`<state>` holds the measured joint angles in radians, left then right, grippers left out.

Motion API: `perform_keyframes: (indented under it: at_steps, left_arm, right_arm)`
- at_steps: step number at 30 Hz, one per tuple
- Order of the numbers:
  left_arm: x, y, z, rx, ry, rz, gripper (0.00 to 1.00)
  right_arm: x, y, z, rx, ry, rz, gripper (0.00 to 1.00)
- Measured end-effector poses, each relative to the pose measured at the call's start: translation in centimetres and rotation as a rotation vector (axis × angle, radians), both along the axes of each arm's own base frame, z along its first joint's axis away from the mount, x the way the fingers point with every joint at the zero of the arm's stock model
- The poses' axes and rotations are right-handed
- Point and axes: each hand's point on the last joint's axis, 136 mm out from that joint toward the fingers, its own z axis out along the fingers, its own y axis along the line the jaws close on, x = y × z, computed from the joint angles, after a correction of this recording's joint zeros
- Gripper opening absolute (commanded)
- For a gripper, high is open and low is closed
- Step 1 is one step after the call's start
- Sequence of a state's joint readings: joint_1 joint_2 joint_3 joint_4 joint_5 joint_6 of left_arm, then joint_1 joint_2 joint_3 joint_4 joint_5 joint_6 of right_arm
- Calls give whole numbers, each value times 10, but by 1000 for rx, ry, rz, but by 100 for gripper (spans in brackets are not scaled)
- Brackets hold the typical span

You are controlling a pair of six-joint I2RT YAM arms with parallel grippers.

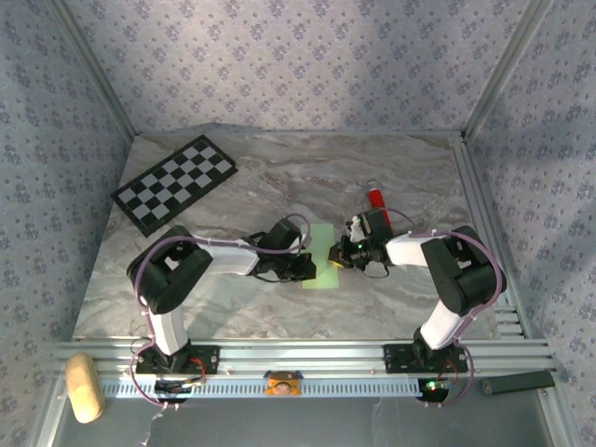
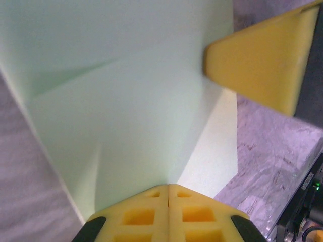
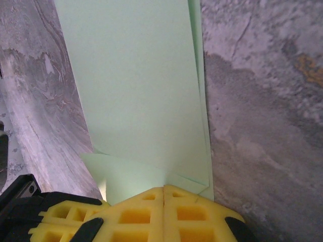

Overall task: Fold a paper plane with a square sheet of paper (pick it up from the middle)
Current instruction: Fold the triangle a second time at the center of the table, then turn over the paper at the center of the table.

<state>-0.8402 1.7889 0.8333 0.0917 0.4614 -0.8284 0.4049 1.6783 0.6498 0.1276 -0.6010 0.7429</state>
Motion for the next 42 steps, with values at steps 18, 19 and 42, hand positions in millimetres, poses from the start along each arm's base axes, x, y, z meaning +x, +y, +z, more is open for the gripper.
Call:
perform_keyframes:
  at_steps: [18, 19, 42]
  left_arm:
    - [-28, 27, 26, 15, -50, -43, 7]
    - [-22, 24, 34, -2, -73, -40, 7]
    - [51, 5, 23, 88, -81, -35, 3]
  right_arm:
    - [2, 5, 6, 2, -15, 11, 9]
    - [3, 6, 10, 0, -20, 11, 10]
    - [-33, -17, 31, -124, 56, -72, 26]
